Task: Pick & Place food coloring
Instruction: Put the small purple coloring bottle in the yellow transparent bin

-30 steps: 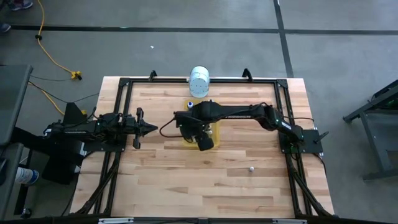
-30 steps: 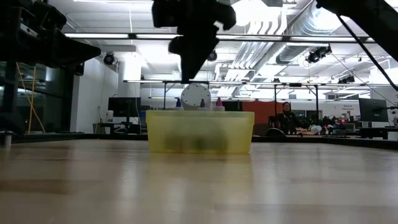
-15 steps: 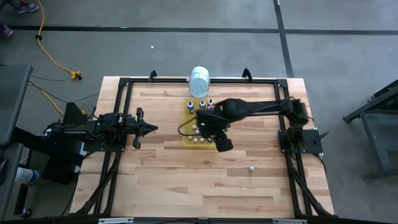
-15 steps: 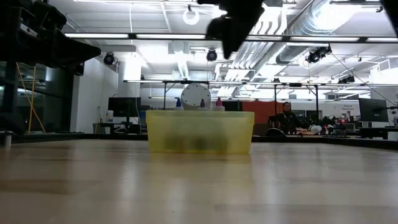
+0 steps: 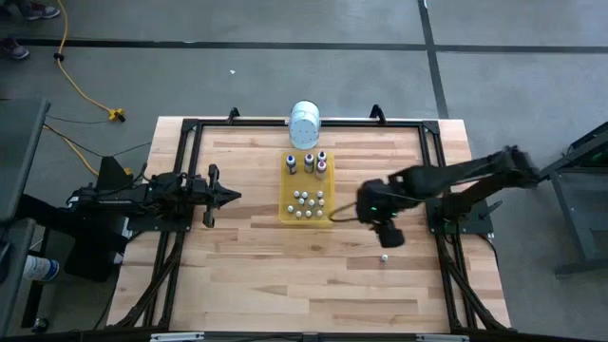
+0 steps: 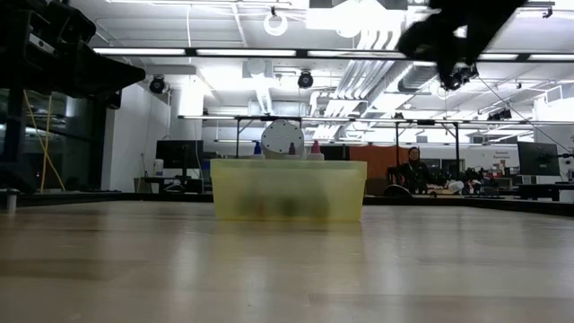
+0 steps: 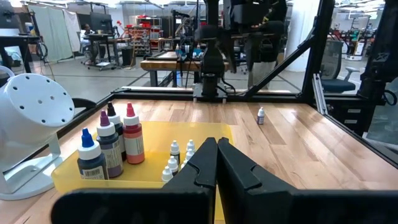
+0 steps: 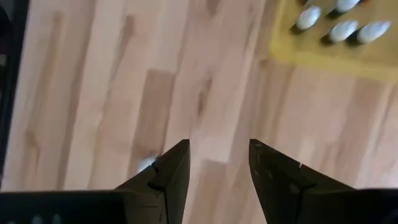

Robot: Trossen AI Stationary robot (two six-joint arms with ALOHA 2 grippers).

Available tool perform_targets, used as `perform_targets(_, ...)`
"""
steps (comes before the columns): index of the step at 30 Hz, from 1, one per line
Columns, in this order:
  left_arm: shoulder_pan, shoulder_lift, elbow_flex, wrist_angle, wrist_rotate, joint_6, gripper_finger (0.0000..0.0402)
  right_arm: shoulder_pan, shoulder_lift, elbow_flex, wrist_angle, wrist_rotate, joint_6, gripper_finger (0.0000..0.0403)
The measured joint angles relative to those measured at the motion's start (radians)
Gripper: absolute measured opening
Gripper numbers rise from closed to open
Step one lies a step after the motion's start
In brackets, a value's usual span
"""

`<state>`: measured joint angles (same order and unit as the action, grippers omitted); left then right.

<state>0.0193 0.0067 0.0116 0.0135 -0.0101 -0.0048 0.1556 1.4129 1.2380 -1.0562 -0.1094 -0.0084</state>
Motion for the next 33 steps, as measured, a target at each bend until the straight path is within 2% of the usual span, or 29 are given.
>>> perform_targets(8, 0.0, 0.0, 0.0, 0.0, 0.0, 0.0, 0.0, 0.164, -0.19, -0.202, 0.035, -0.001, 0.138, 0.0154)
perform_targets(14, 0.0, 0.0, 0.0, 0.0, 0.0, 0.0, 0.0, 0.304, -0.24, -0.296, 0.051, 0.002, 0.264, 0.0154)
perform_targets(21, 0.0, 0.0, 0.0, 0.0, 0.0, 0.0, 0.0, 0.444, -0.25, -0.4, 0.178, 0.044, 0.347, 0.0154)
perform_targets(26, 0.0, 0.0, 0.0, 0.0, 0.0, 0.0, 0.0, 0.482, -0.25, -0.473, 0.277, 0.066, 0.401, 0.0154)
perform_targets(33, 0.0, 0.0, 0.0, 0.0, 0.0, 0.0, 0.0, 0.478, -0.249, -0.562, 0.367, 0.08, 0.431, 0.0154)
